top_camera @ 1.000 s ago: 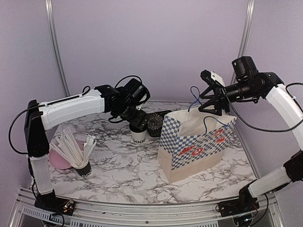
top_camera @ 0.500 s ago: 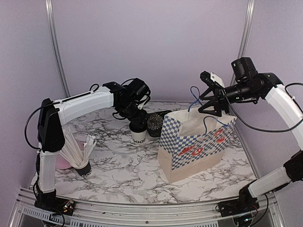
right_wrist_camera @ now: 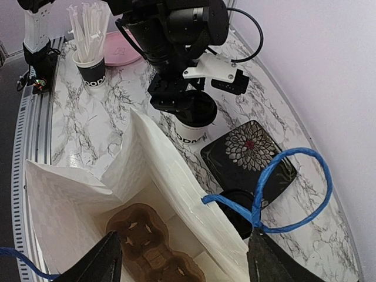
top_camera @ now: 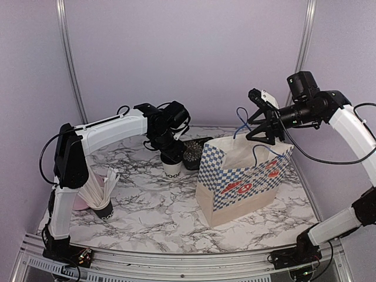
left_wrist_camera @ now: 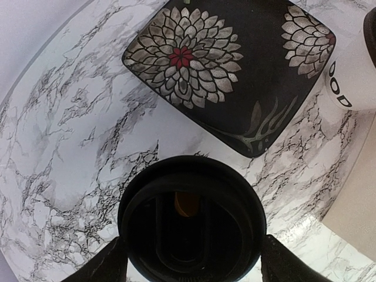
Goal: Pack the takeout coffee
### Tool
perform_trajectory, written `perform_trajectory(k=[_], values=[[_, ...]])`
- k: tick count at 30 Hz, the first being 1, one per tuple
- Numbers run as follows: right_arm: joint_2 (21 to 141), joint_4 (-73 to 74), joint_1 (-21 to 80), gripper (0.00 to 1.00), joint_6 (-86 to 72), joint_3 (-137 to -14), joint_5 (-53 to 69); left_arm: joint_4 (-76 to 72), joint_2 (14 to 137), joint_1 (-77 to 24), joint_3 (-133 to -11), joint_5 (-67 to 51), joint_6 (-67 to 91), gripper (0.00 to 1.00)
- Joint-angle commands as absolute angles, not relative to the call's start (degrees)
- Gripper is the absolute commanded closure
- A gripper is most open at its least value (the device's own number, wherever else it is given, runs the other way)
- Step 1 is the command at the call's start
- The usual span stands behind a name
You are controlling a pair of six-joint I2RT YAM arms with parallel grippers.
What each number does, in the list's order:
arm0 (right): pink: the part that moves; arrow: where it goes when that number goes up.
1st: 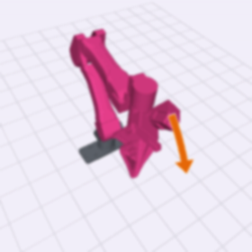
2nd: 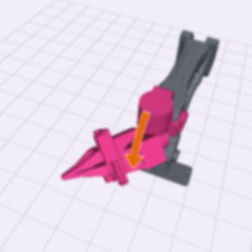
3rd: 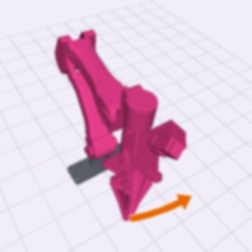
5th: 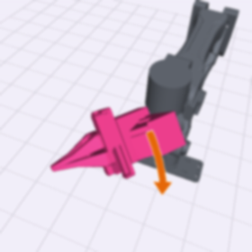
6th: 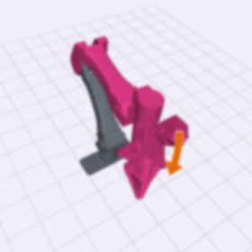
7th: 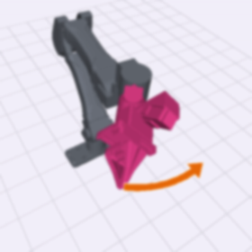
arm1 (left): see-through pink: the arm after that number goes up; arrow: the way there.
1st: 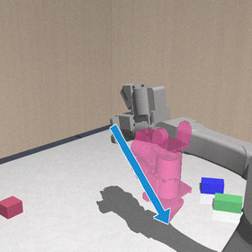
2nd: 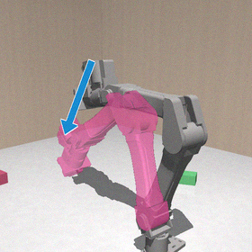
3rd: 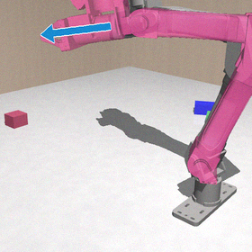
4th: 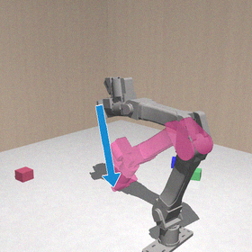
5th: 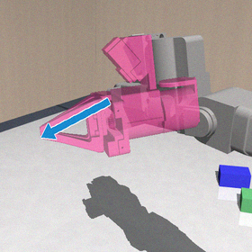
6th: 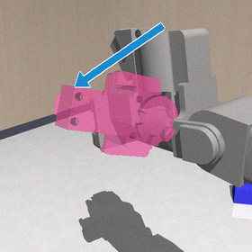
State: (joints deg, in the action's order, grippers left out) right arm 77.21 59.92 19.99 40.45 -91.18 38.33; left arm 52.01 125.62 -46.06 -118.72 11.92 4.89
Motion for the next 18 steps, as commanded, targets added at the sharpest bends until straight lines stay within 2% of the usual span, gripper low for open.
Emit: perform_trajectory(k=[1, 6, 10, 18], values=[[75.8, 58.7, 19.5, 0.29, 39.8, -90.7, 38.8, 55.4, 127.6, -45.7, -121.8, 10.7, 4.3, 0.24], [75.6, 58.6, 19.5, 0.30, 39.8, -90.4, 38.8, 56.2, 128.1, -45.5, -122.7, 10.3, 4.5, 0.29], [75.6, 58.6, 19.5, 0.30, 39.7, -90.4, 39.0, 56.6, 128.2, -45.5, -123.0, 12.1, 4.6, 0.23], [75.5, 58.6, 19.5, 0.30, 39.7, -90.2, 39.1, 56.7, 128.2, -45.4, -123.4, 12.6, 4.3, 0.22]])
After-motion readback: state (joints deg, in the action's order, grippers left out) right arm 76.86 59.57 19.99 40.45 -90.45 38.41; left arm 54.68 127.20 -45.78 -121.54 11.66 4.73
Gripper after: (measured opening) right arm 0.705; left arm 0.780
